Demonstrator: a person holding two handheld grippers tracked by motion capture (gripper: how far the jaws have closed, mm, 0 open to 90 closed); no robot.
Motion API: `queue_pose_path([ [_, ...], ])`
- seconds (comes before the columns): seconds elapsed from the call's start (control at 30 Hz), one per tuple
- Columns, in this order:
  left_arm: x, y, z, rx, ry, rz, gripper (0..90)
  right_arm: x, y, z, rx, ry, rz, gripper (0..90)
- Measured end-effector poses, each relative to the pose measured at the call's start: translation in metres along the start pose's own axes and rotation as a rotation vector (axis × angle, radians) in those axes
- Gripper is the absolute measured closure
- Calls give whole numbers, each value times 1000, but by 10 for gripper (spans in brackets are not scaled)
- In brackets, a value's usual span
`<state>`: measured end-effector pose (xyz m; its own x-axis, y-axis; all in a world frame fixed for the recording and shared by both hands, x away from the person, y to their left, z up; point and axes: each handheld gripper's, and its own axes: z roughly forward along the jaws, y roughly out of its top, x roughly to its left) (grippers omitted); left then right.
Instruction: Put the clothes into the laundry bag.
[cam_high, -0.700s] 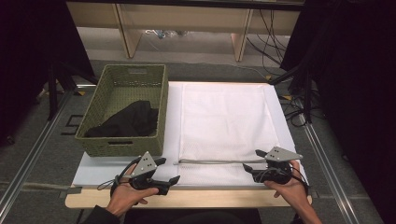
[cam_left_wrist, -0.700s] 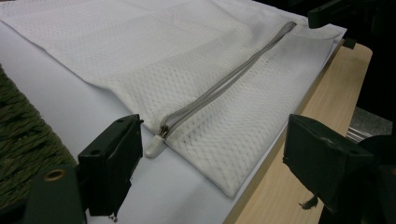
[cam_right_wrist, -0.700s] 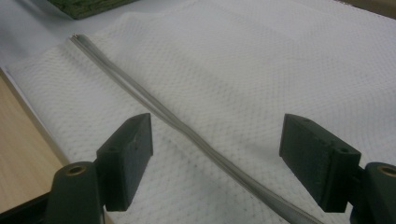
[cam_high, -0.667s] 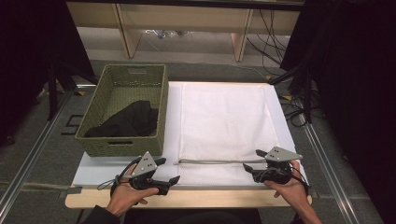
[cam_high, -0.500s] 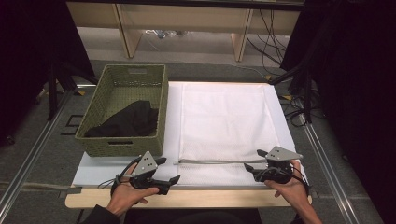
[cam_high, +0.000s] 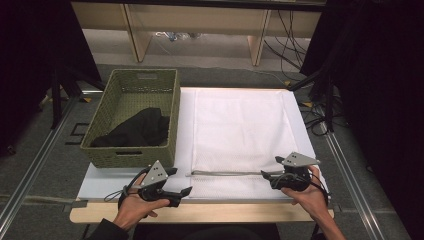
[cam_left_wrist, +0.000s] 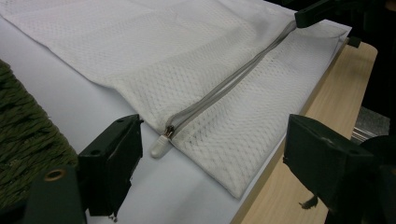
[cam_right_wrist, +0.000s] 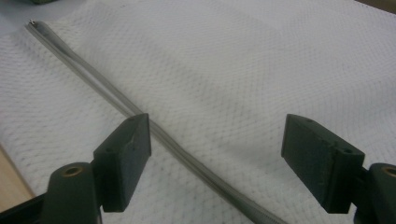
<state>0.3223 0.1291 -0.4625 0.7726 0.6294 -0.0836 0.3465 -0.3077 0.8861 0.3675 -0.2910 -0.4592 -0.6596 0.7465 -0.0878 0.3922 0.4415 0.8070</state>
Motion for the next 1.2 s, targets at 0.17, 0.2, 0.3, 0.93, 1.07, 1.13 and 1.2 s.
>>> queue_pose_path([
  [0.17, -1, 1, -1, -5, -4, -2, 191, -6, 4, 12, 18, -20, -36, 238],
  [0.2, -1, 1, -1, -3, -4, -2, 191, -6, 4, 12, 18, -20, -36, 238],
  [0.3, -2, 1, -2, -3, 1, -14, 191, -8, 9, 22, 46, -22, -61, 236],
  [0.93, 0, 2, 0, 2, -4, -12, 191, 11, 24, 77, 163, 118, -232, 231],
  [1.07, 0, 2, 0, 7, -6, -19, 191, 5, 25, 76, 183, 93, -229, 248],
  [1.13, 1, 3, 1, 4, -12, -8, 191, 2, 25, 75, 184, 70, -240, 301],
  [1.2, 1, 3, 0, 7, -8, -5, 191, -1, 26, 76, 177, 45, -262, 357],
])
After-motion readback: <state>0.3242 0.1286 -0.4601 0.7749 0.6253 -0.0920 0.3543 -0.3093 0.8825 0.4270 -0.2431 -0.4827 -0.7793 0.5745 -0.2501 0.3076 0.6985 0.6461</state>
